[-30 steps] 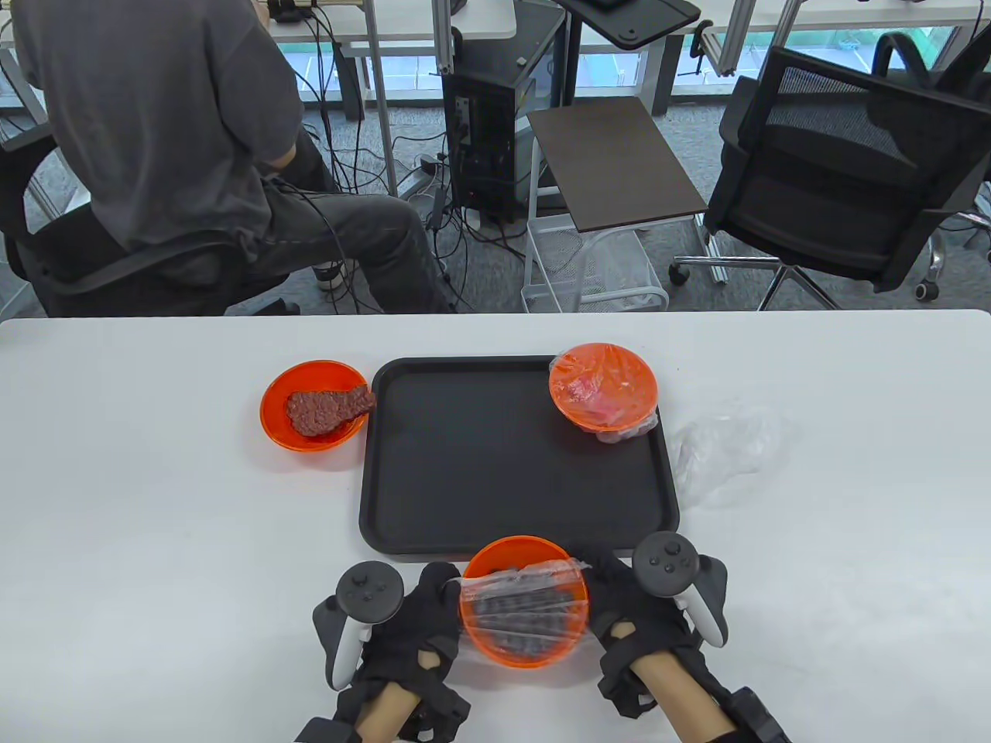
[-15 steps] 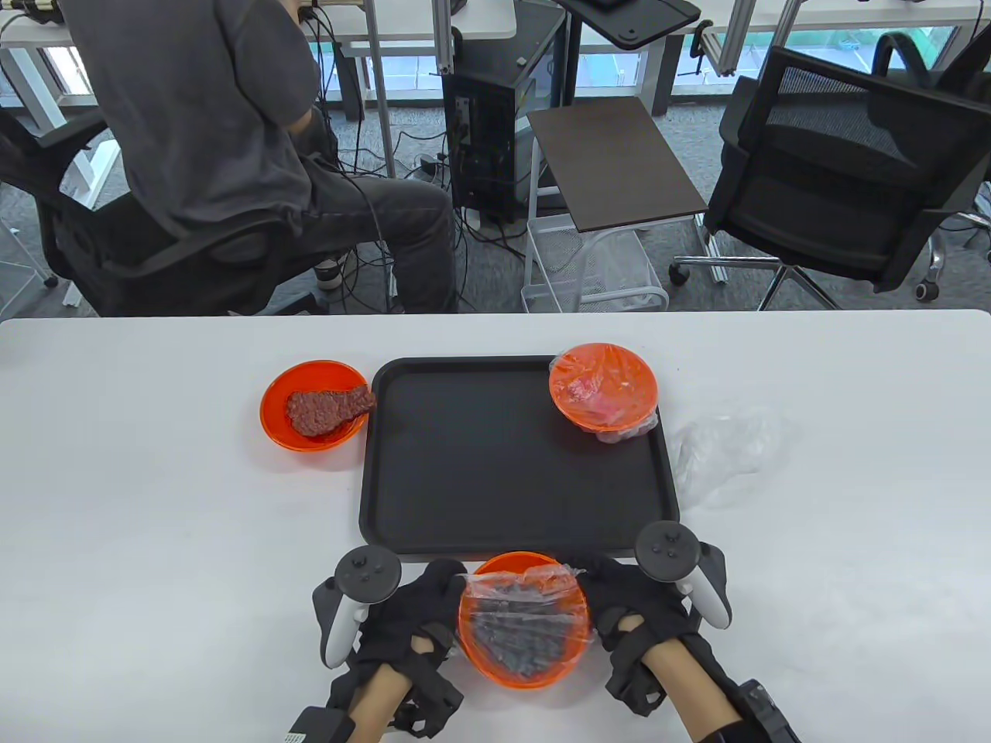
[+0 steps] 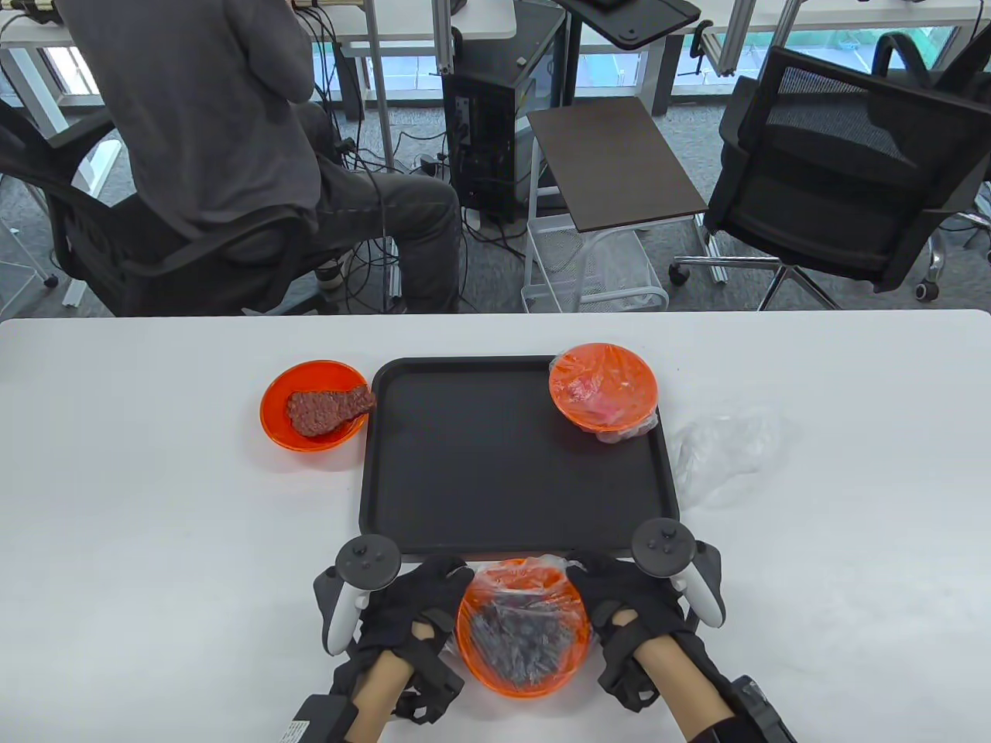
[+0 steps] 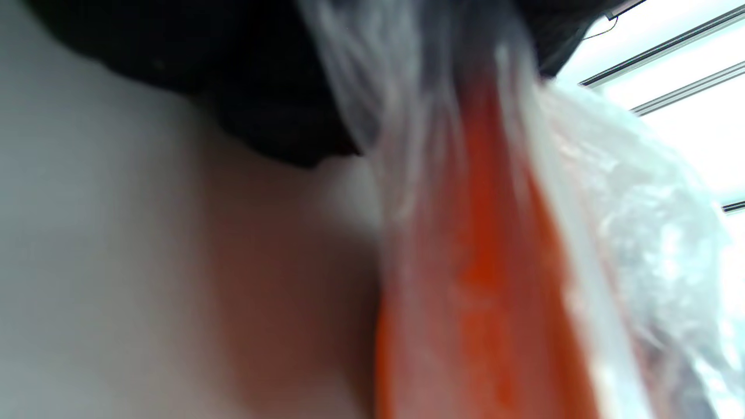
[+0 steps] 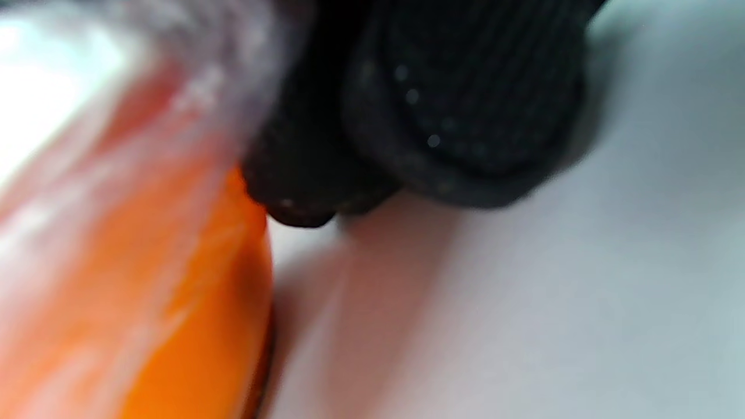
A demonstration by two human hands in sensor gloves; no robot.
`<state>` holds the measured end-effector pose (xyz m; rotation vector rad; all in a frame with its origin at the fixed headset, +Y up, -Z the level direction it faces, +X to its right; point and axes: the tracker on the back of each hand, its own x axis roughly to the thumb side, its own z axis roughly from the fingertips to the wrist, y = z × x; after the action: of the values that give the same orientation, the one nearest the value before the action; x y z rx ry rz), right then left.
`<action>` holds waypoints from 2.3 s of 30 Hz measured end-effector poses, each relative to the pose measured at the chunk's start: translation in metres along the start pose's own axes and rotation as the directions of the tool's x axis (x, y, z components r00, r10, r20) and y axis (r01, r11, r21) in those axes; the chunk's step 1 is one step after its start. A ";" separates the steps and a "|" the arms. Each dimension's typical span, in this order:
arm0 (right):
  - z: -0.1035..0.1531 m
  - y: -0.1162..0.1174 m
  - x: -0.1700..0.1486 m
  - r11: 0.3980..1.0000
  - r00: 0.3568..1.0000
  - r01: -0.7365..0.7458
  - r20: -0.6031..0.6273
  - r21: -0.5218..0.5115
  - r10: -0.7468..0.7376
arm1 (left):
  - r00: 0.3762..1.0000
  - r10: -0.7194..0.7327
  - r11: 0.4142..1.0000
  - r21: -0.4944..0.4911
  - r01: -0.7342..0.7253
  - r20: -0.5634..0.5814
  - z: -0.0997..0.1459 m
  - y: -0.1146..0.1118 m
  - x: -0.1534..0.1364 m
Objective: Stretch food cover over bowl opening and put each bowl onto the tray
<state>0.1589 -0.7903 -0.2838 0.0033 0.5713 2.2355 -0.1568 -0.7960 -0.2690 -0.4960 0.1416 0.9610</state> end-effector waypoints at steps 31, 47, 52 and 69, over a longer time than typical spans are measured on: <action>0.028 -0.012 0.009 0.934 0.973 -0.226 -0.101 -0.275 0.206 | 0.994 -0.104 0.985 0.139 0.105 -0.016 0.011 0.007 0.004; 0.079 -0.051 0.034 0.770 0.858 -0.386 0.110 -0.508 0.502 | 0.963 -0.249 0.957 0.182 0.227 0.106 0.056 0.014 0.036; 0.083 -0.046 0.022 0.714 0.765 -0.531 0.104 -0.455 0.635 | 0.955 -0.292 0.952 0.118 0.283 0.062 0.064 -0.005 0.039; 0.071 -0.047 0.002 0.773 0.814 -0.496 0.096 -0.395 0.572 | 0.983 -0.184 0.977 0.115 0.181 0.014 0.054 -0.012 0.041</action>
<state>0.2047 -0.7338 -0.2393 0.2512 0.0292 2.8285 -0.1290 -0.7458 -0.2309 -0.3851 0.1258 0.7745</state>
